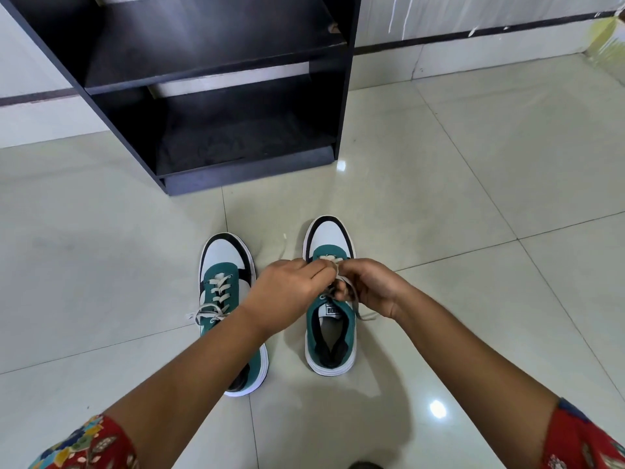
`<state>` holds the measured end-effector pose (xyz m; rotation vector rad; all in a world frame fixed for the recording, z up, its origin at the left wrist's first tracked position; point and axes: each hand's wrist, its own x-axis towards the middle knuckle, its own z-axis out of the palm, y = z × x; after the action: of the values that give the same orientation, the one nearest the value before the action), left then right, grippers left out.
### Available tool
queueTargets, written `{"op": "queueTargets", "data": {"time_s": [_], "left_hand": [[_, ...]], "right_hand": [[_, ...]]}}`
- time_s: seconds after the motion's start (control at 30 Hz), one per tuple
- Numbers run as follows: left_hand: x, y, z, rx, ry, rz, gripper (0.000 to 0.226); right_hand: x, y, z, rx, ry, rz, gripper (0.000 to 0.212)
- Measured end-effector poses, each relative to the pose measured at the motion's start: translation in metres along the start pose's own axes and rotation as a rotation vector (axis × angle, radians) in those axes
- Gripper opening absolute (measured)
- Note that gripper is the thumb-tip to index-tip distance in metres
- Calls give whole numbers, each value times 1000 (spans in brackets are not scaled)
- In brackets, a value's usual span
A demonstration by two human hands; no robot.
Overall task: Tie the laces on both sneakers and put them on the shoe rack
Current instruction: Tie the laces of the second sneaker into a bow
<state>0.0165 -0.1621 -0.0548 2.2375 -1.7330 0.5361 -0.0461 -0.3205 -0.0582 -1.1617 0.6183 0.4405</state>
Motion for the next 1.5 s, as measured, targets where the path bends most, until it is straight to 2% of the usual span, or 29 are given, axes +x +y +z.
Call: {"op": "queueTargets", "data": {"time_s": [0.17, 0.33, 0.43, 0.5, 0.57, 0.67, 0.73, 0.77, 0.83, 0.9, 0.93, 1.0, 1.07, 1.13, 1.23, 1.33, 1.43, 1.5], "left_hand": [[5, -2, 3, 26, -9, 68, 19], [5, -4, 1, 41, -16, 121, 20], [2, -8, 3, 67, -26, 144, 18], [0, -6, 3, 37, -61, 99, 16], [3, 2, -1, -131, -129, -104, 14], [14, 13, -8, -717, -288, -776, 11], [22, 12, -7, -1165, -284, -1178, 24], [24, 9, -7, -1308, -275, -1318, 28], [23, 3, -7, -1457, -274, -1475, 30], [20, 1, -6, -1522, -272, -1522, 30], [19, 1, -6, -1539, -271, -1523, 30], [17, 4, -4, -1542, -271, -1509, 31], [15, 6, -2, -1512, -259, -1480, 32], [13, 6, -2, -1463, -270, -1432, 31], [11, 7, -5, -1435, -286, -1382, 22], [6, 8, -5, -1607, -211, -1476, 4], [-10, 1, 0, -1846, -133, -1660, 14], [-19, -3, 2, -1951, -37, -1757, 13]], "right_hand": [[-4, 4, -3, 41, -66, -57, 24], [-3, -1, -3, -53, -22, -9, 29], [-5, -4, -3, 35, -19, 6, 26], [-6, -2, -1, 63, -21, -28, 23], [-7, 0, 2, 84, -9, -71, 19], [-12, 3, 10, 1, 98, -157, 24], [-15, 6, 12, -155, 207, -286, 32], [-16, 9, 11, -281, 284, -378, 35], [-19, 14, 3, -621, 479, -539, 34], [-27, 17, -4, -745, 605, -583, 35], [-31, 17, -5, -694, 588, -548, 38], [-37, 15, 2, -555, 452, -412, 45], [-39, 16, 10, -440, 365, -357, 29], [-38, 15, 12, -347, 388, -351, 9], [-41, 13, 10, -275, 327, -207, 11], [-42, 20, 10, -141, 269, -75, 21], [-37, 28, 3, 158, 310, -1, 24], [-34, 30, -4, 396, 292, 39, 22]]}}
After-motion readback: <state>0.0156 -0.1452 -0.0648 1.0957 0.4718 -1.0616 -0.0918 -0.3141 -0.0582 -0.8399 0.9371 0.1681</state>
